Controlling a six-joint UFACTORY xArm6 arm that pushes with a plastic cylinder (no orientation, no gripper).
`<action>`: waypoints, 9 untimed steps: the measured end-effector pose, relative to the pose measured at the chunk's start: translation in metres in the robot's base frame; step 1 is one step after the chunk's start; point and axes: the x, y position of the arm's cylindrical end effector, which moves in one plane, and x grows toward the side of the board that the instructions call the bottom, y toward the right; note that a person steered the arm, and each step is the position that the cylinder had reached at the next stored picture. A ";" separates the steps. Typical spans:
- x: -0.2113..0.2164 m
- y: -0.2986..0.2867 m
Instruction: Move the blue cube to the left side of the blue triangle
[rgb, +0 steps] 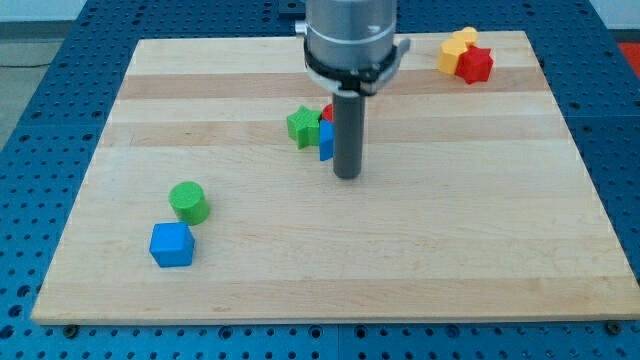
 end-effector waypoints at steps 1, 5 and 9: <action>0.056 -0.007; 0.100 -0.215; 0.022 -0.104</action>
